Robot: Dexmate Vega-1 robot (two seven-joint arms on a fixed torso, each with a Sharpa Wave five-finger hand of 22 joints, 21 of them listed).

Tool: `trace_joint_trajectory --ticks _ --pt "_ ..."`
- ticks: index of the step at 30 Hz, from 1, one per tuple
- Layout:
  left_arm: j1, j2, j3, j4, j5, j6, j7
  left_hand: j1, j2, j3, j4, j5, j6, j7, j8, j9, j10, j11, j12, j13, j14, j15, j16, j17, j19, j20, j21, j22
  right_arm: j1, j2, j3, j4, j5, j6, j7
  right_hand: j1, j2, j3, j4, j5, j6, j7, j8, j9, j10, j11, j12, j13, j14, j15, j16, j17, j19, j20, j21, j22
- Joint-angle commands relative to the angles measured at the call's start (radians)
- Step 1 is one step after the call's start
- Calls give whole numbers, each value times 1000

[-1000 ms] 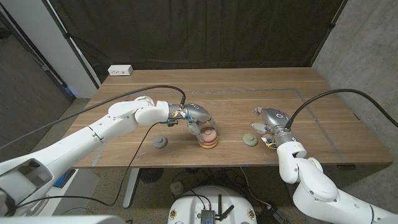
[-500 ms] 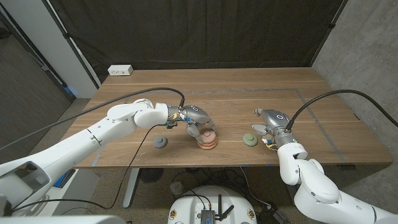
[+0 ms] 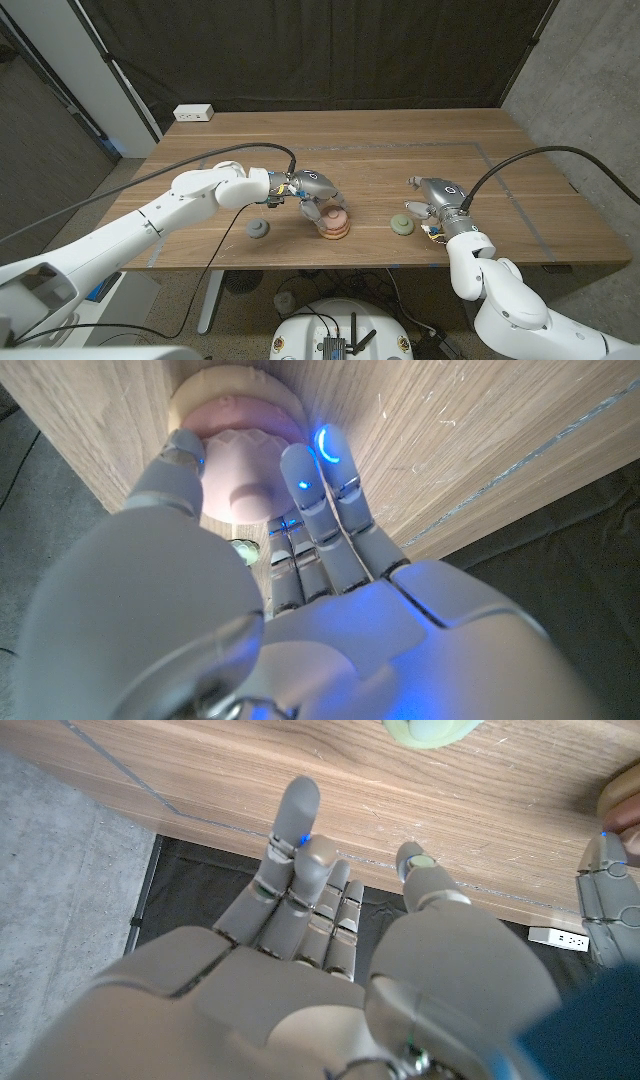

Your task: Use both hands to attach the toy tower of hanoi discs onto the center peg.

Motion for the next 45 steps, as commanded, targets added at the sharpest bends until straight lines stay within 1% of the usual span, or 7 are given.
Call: trace_joint_trajectory --ticks 1,11,15,18,22,38,45 --pt "9 6 -4 -16 21 15 7 -21 1 13 23 2 -13 0 -5 0 -9 -11 -3 2 -18 -60 -7 1 -14 -124 -7 -1 -4 -9 2 -12 12 -4 -12 -2 7 8 -2 4 5 -1 -3 4 6 0 -2 2 -4 -39 1 4 3 -70 1 3" --pt "9 13 -6 -36 35 36 -13 -57 -17 -2 28 -3 -61 -9 -13 -1 -69 -5 -11 1 -47 -59 -12 2 -25 -120 -23 -4 2 -7 -2 -14 20 -6 -14 -3 7 9 -3 4 5 -1 -3 5 6 -2 -3 2 -10 -39 -3 -1 3 -70 1 3" --pt "8 13 -5 -44 49 45 -17 -66 -22 -5 27 -5 -85 -10 -15 -1 -91 -5 -8 4 -54 -59 -10 6 -27 -118 -27 -3 -16 -5 33 -16 71 19 -29 -2 9 10 -3 4 4 -1 -4 5 10 4 -2 1 -8 -40 -2 0 5 -70 2 3" --pt "6 11 -3 -44 52 46 -20 -74 -26 -9 25 -7 -128 -8 -20 -2 -139 1 -10 10 -67 -58 -13 7 -34 -118 -33 -2 -17 -5 36 -15 83 20 -36 -2 10 10 -3 4 4 0 -5 5 12 6 -1 1 -4 -40 1 3 6 -70 2 3" --pt "0 11 0 -47 55 45 -31 -85 -32 -14 25 -9 -174 14 -20 -4 -192 29 -10 16 -82 -58 -16 7 -52 -111 -42 -1 -13 -8 32 -15 88 17 -41 -2 10 11 -3 4 4 1 -4 5 14 7 0 2 0 -40 5 6 7 -70 3 3" --pt "-21 13 10 -67 63 58 -104 -118 -44 -28 29 -17 -269 24 -19 -10 -289 49 -8 24 -140 -57 -36 -1 -88 -94 -64 -1 12 -21 3 -18 87 -4 -47 -5 8 11 -3 3 4 1 -5 5 12 11 -2 2 1 -39 6 4 9 -70 3 3" --pt "-1 34 -20 -89 39 80 -96 -128 -42 -31 32 -18 -264 28 -11 -11 -281 54 1 23 -142 -57 -36 0 -85 -92 -66 -2 16 -26 -2 -18 87 -1 -52 -9 6 12 -3 3 31 -5 5 7 1 -19 -9 -2 4 -39 10 7 10 -70 3 2"
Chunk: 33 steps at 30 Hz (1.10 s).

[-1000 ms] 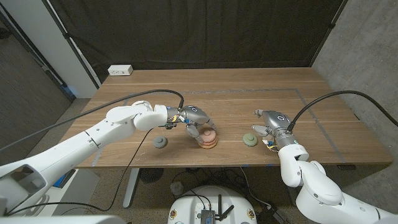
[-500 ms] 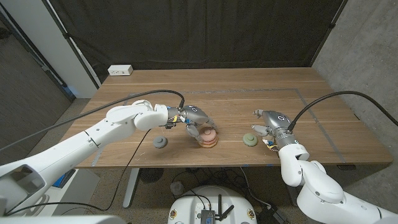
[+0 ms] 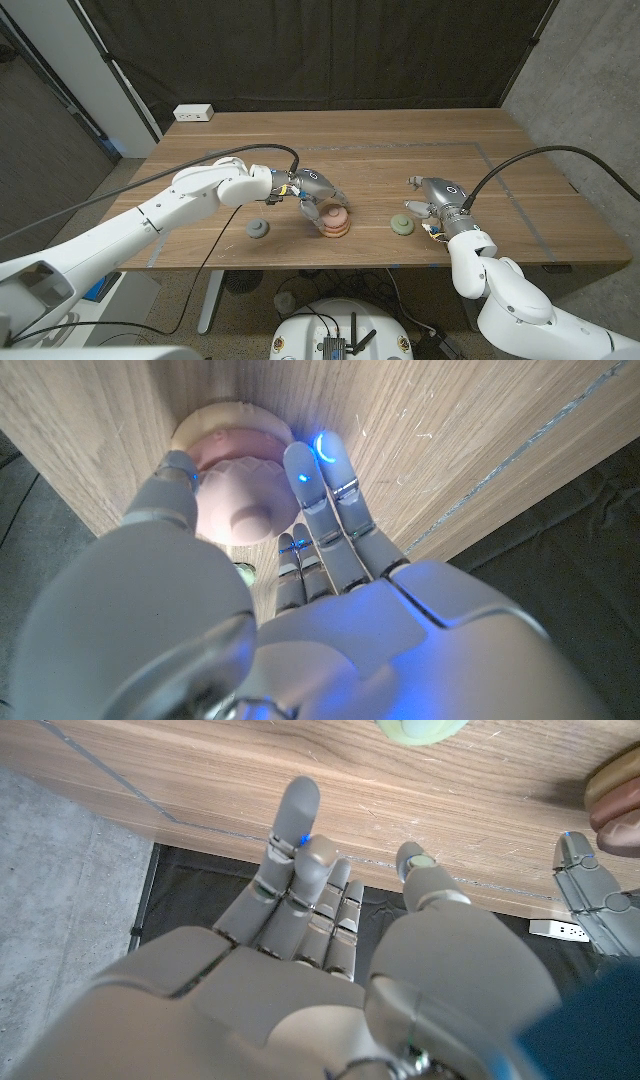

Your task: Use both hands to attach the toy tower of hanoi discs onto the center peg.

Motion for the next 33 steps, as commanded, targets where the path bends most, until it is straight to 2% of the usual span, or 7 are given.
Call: trace_joint_trajectory --ticks 1,13,21,28,33 --pt "18 23 -31 -30 -24 28 -10 -13 -1 -6 0 -2 10 3 11 0 7 7 10 1 -3 -104 1 4 1 -107 -1 3 11 -9 -12 -2 3 -3 -8 -3 0 7 3 4 33 -5 6 8 -2 -14 -5 -2 11 -43 6 5 10 -70 3 2" --pt "73 59 -89 -58 -76 94 24 -17 10 -3 -1 -3 37 3 25 -2 30 8 22 -2 3 -105 6 7 6 -105 -2 4 29 -12 -14 6 15 11 3 -6 -2 7 2 4 33 -3 7 13 -4 -6 -8 -8 7 -43 3 0 9 -70 2 2" --pt "125 85 -135 -90 -110 171 66 -8 22 5 -6 0 48 2 29 -4 44 9 28 -5 5 -105 8 9 7 -106 -1 5 24 -13 0 17 36 33 -8 -7 -3 8 2 4 25 4 3 15 -8 -1 -10 -12 13 -43 9 5 9 -70 2 2" --pt "173 106 -168 -130 -117 249 100 -10 34 9 -4 0 74 -2 38 -5 70 -1 36 -8 9 -105 10 10 14 -108 0 5 21 -23 17 24 57 56 -14 -9 -4 9 2 4 41 14 12 20 -10 -2 -11 -16 14 -43 12 6 10 -70 2 2" --pt "208 123 -193 -146 -137 296 130 -14 41 12 -4 1 89 -6 42 -5 84 -8 40 -10 19 -105 15 14 25 -109 2 5 17 -30 31 24 71 69 -18 -10 -5 10 2 5 31 11 10 24 -9 -3 -10 -18 13 -43 13 7 10 -70 2 2"
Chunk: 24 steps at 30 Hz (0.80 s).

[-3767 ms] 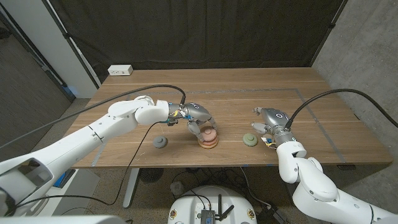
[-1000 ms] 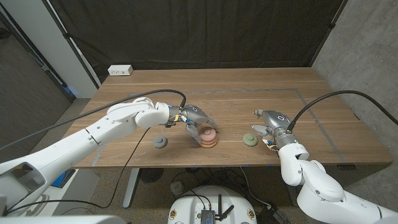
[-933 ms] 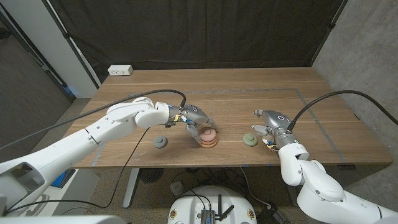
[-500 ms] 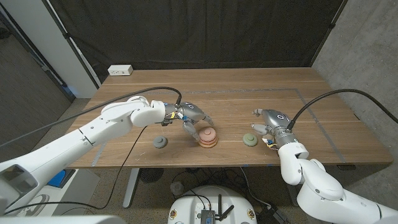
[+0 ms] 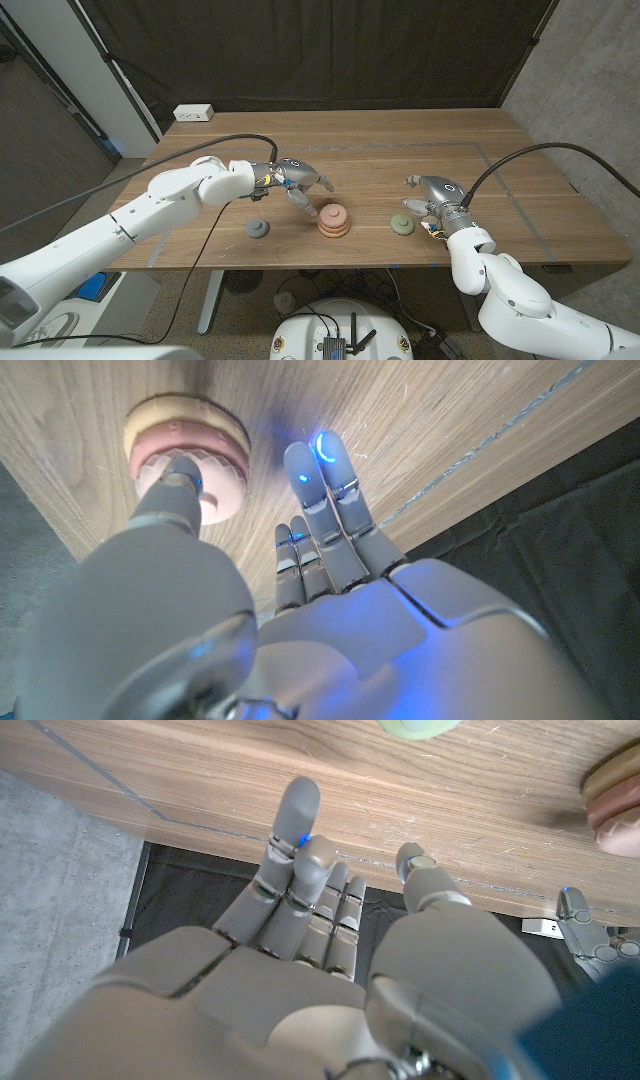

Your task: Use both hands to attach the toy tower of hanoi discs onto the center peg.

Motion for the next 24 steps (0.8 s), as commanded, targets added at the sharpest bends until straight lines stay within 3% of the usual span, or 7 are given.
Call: trace_joint_trajectory --ticks 1,16,24 --pt "82 41 -62 -51 -37 120 67 3 13 6 1 5 22 -1 7 -1 12 -2 9 1 11 -104 10 3 9 -109 1 2 -5 -15 28 9 31 32 -11 -10 -4 8 -1 5 -7 1 4 6 -1 4 -2 0 7 -39 4 1 10 -70 1 2" --pt "206 80 -137 -90 -90 296 196 10 25 19 -7 9 46 -4 10 -2 30 -12 10 -5 12 -105 3 -5 6 -100 -6 -1 17 -27 51 37 61 76 -8 -8 -5 11 -3 6 -20 1 -1 12 5 -1 0 -7 4 -39 2 -2 12 -70 1 2" --pt "218 84 -135 -103 -96 352 227 14 31 25 -9 12 49 -7 8 -2 39 -12 11 -7 22 -105 5 -5 16 -105 -7 -2 16 -38 66 42 70 87 -6 -8 -4 12 -2 6 -19 0 -1 13 5 -2 0 -10 7 -39 5 0 12 -70 1 2"
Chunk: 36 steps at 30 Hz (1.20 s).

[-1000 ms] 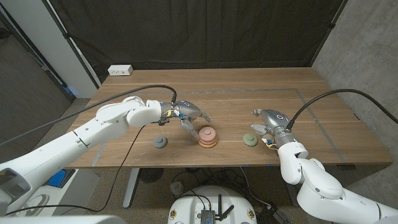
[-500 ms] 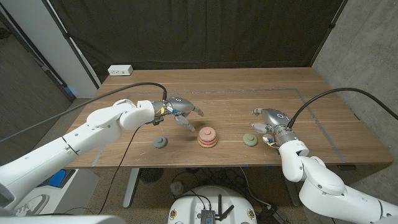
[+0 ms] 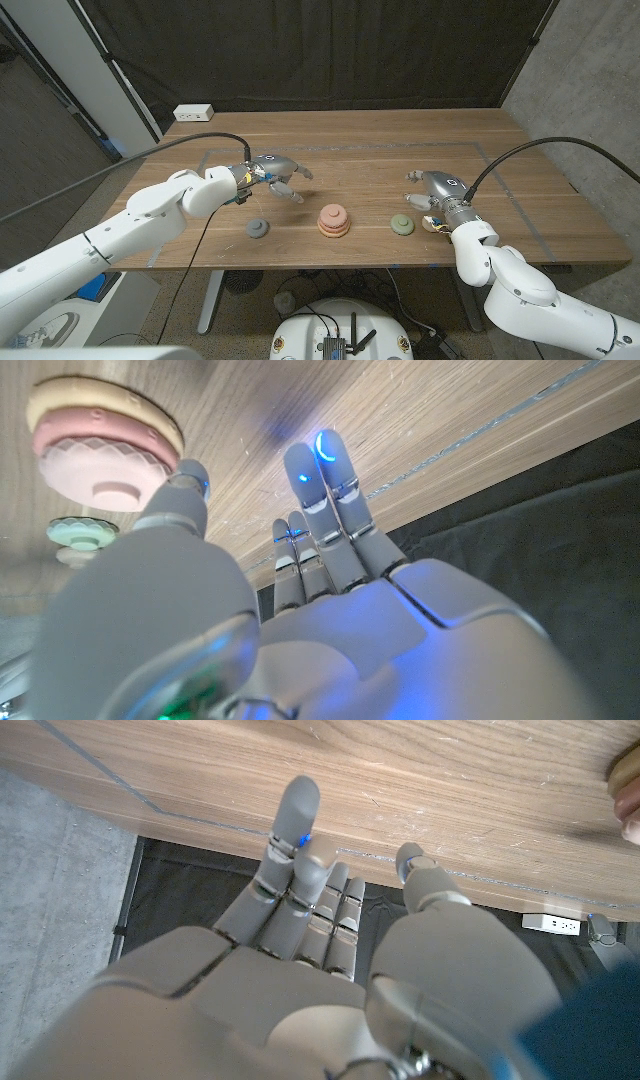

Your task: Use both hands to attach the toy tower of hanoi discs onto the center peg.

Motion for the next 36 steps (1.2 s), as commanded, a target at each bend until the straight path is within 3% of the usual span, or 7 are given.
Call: trace_joint_trajectory --ticks 1,25,36 --pt "47 16 -19 -27 -20 110 68 3 11 8 -3 5 12 -4 1 3 16 2 4 2 13 -104 4 1 13 -108 1 1 8 -15 20 13 17 26 8 2 6 8 2 6 1 -2 -1 4 5 -3 -1 0 7 -39 5 5 6 -68 1 2" --pt "160 22 -35 -91 -33 308 224 -7 17 16 1 8 25 -4 -1 4 30 1 2 -5 30 -104 6 2 29 -111 -5 0 -53 -49 73 -12 45 37 -26 0 2 10 1 8 -6 3 -5 7 -2 2 -3 -7 5 -39 8 5 4 -68 0 2" --pt "284 32 -111 -121 -85 360 370 -9 18 20 -2 8 33 -5 -1 4 37 2 2 -8 31 -103 4 2 25 -106 -10 1 -67 -67 66 -35 35 20 -20 -2 -3 11 1 9 -22 11 -12 7 -25 6 -9 -12 -5 -38 2 1 -1 -68 -3 2"
